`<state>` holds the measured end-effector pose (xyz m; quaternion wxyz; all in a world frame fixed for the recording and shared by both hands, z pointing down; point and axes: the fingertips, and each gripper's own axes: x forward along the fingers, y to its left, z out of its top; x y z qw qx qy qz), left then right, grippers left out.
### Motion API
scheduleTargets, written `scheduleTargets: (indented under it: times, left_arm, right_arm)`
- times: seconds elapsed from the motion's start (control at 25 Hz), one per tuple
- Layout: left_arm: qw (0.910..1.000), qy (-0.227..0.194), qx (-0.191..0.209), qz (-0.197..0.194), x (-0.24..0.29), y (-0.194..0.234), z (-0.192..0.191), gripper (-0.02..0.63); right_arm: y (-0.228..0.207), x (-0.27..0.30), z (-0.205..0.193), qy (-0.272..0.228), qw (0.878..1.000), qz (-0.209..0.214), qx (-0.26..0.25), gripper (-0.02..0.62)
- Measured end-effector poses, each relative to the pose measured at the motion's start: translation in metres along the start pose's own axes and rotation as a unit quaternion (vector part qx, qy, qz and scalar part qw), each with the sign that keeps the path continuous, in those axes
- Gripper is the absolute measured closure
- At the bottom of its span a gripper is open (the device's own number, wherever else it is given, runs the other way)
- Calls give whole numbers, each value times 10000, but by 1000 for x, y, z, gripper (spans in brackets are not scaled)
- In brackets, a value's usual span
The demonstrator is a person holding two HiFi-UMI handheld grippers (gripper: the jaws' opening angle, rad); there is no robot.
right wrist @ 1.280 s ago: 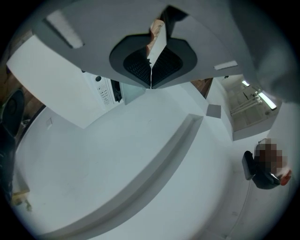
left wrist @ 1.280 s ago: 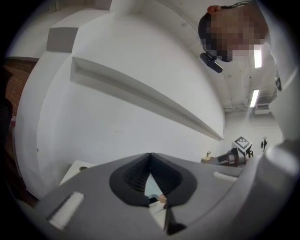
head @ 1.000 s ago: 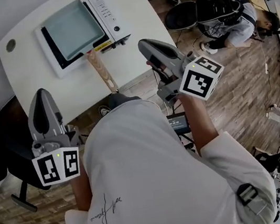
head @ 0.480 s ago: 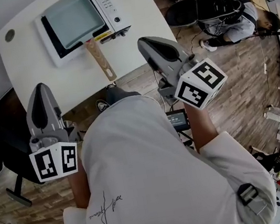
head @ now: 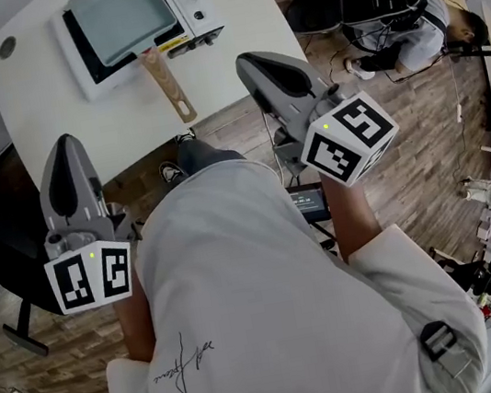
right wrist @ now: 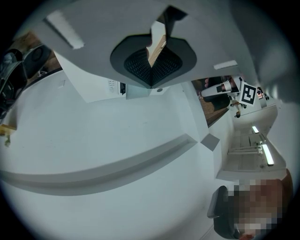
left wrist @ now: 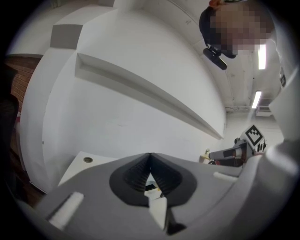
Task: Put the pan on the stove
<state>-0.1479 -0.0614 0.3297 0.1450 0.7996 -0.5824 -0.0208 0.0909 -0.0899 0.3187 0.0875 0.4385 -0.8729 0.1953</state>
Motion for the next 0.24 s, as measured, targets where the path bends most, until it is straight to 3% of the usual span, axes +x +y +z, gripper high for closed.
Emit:
scheduleTargets:
  times: [0.24]
  left_arm:
    - [10000,11,15,8,-5,1,-4,600]
  right_arm:
    - [-6,-1,-8,86,9997,-199,-57,597]
